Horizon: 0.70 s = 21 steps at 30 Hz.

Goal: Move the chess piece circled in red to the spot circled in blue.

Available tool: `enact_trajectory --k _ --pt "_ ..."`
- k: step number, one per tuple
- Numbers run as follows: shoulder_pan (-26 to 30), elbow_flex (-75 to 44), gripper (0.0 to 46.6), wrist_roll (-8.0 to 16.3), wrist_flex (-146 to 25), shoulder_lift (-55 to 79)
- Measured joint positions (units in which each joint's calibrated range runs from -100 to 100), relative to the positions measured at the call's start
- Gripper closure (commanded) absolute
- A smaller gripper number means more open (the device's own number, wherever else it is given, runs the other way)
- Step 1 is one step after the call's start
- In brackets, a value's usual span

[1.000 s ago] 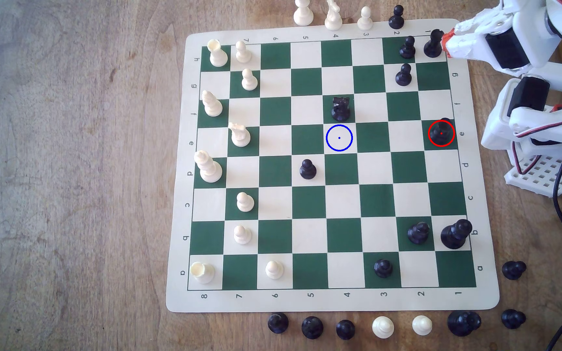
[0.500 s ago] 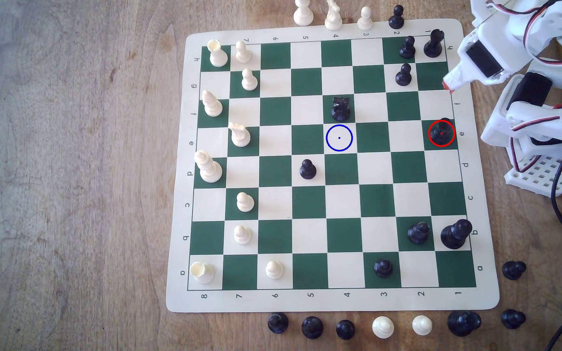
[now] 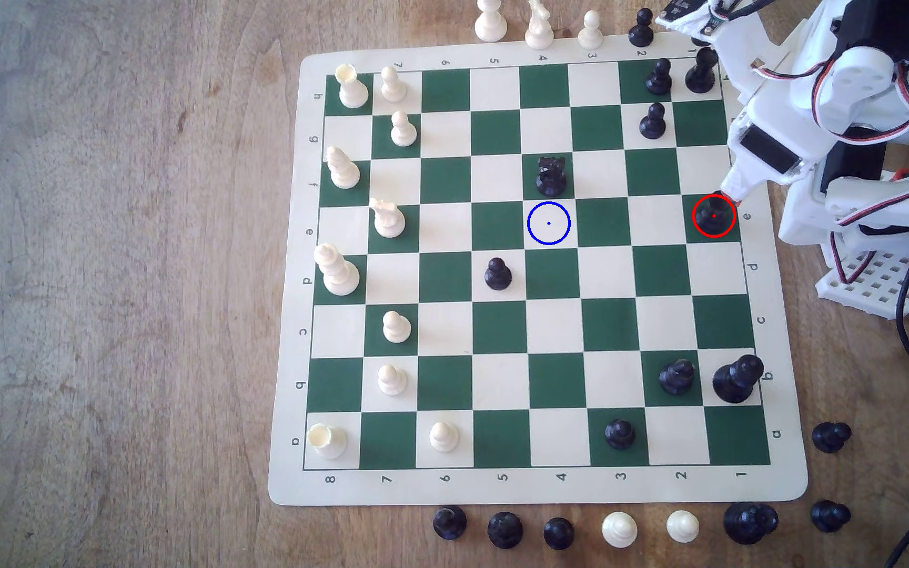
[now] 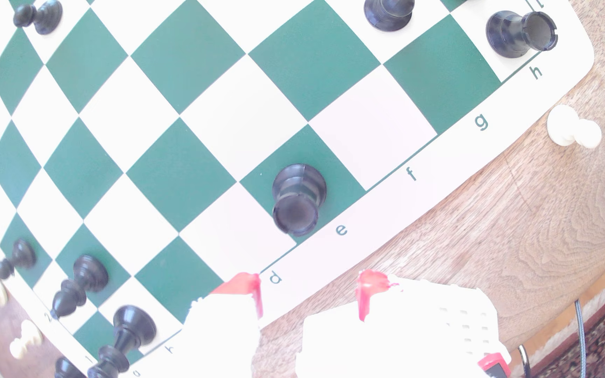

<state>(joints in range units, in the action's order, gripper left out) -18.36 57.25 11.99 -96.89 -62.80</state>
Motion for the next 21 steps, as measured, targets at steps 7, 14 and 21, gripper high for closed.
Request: enact_trajectory --k 7,14,21 --pt "2.95 5.33 30.4 -2.34 5.58 2.18" --pt "2.65 8.5 30.3 -3.17 9.4 3.52" --pt "2.65 8.95 30.2 -3.17 12.51 4.61"
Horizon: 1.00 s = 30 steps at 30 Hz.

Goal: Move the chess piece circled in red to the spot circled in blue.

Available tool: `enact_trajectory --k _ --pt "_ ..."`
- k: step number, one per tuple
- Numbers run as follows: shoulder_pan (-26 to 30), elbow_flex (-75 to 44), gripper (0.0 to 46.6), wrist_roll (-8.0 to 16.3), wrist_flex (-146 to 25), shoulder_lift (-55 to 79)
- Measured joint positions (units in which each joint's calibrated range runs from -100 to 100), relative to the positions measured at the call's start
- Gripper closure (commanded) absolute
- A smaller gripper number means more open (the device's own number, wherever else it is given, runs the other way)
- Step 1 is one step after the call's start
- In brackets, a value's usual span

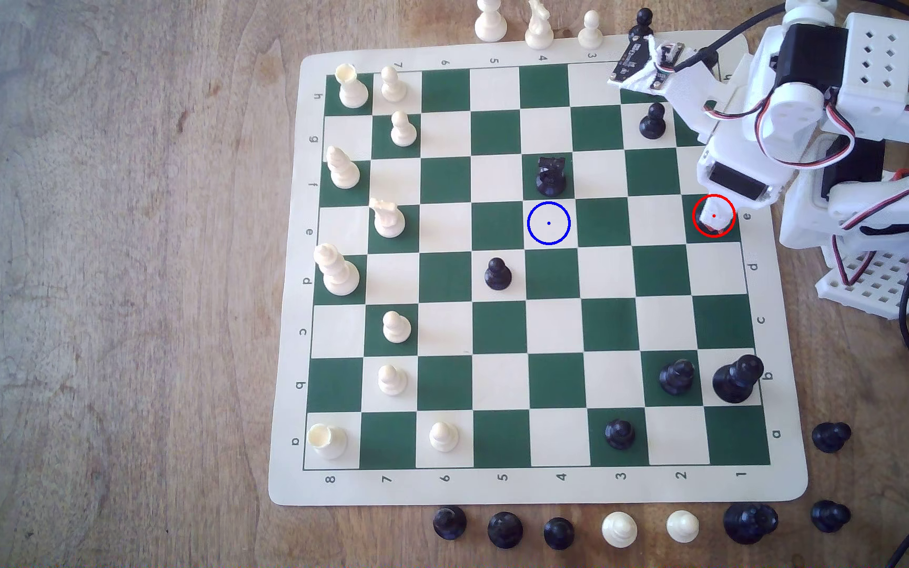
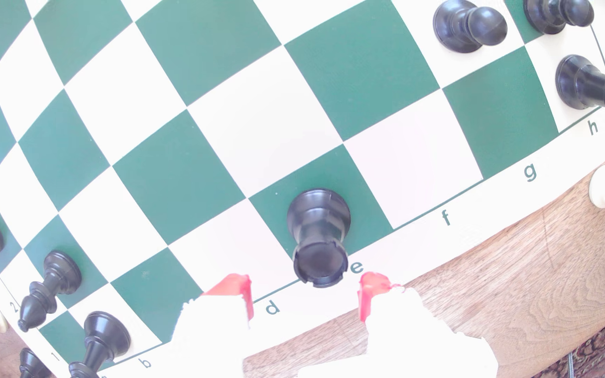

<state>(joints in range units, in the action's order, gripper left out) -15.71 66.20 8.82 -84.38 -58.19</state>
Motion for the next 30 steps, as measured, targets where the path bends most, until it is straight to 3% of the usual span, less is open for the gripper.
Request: enact_trajectory --k 18,30 --pt "-1.33 5.24 31.5 -0.73 7.33 2.6" --pt "-1.11 6.06 35.0 -0.73 8.61 3.44"
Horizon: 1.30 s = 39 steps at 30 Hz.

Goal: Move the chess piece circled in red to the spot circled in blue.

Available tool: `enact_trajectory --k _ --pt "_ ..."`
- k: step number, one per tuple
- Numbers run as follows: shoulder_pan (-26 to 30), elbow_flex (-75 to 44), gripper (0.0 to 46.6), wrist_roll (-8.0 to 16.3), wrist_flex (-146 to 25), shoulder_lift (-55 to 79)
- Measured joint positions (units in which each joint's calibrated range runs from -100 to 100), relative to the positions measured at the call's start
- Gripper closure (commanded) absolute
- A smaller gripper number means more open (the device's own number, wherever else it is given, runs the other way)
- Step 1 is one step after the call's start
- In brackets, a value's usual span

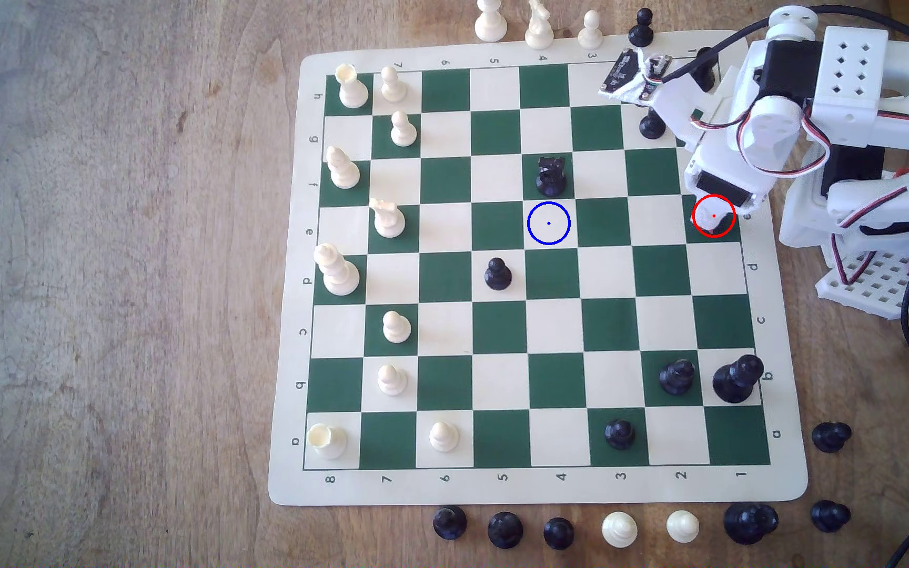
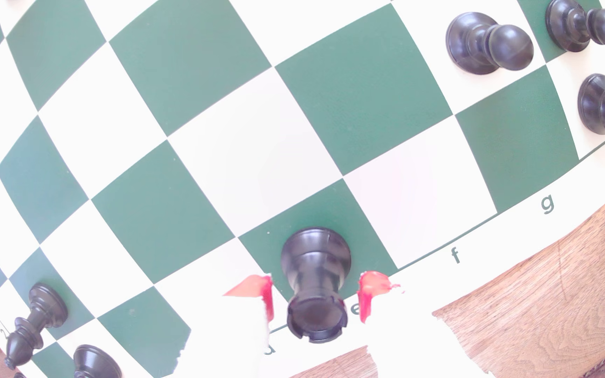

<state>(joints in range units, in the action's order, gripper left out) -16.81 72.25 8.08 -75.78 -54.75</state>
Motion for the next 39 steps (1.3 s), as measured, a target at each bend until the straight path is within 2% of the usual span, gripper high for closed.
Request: enact_trajectory --k 5,10,12,17,28,39 --pt "0.52 0.0 35.0 0.0 0.0 1.01" --pt "0.52 0.0 37.1 0.0 0.0 1.01" --pt "0.52 0.0 41.9 0.0 0.0 1.01" --pt "0.52 0.0 46.4 0.0 0.0 1.01" --pt "1.4 -1.08 46.4 0.0 -4.06 1.01" --pt "5.24 -23.14 46.4 0.49 -14.34 5.87"
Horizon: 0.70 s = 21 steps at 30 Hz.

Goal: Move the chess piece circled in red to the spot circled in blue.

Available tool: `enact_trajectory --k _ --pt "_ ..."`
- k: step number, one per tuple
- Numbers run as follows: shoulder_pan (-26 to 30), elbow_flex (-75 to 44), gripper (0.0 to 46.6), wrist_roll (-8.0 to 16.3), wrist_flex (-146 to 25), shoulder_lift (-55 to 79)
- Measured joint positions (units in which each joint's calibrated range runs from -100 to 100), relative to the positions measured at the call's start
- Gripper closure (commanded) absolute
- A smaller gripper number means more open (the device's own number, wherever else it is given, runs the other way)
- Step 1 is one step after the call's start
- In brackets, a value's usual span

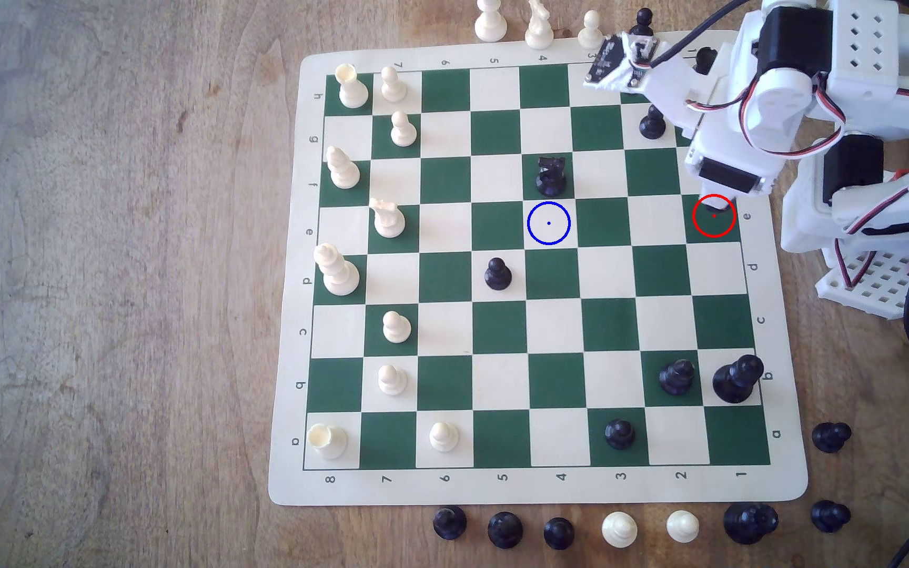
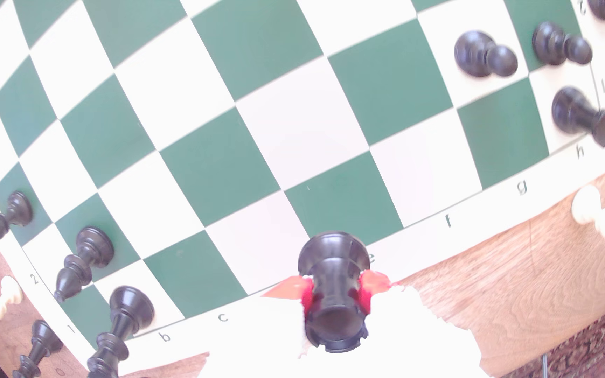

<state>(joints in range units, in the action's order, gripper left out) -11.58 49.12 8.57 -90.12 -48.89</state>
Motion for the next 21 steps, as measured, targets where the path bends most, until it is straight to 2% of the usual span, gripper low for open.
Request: enact_trajectory --k 8,21 --pt "4.2 -7.05 46.4 1.07 -1.2 5.7" --pt "5.75 -10.39 46.4 1.12 -1.2 10.64"
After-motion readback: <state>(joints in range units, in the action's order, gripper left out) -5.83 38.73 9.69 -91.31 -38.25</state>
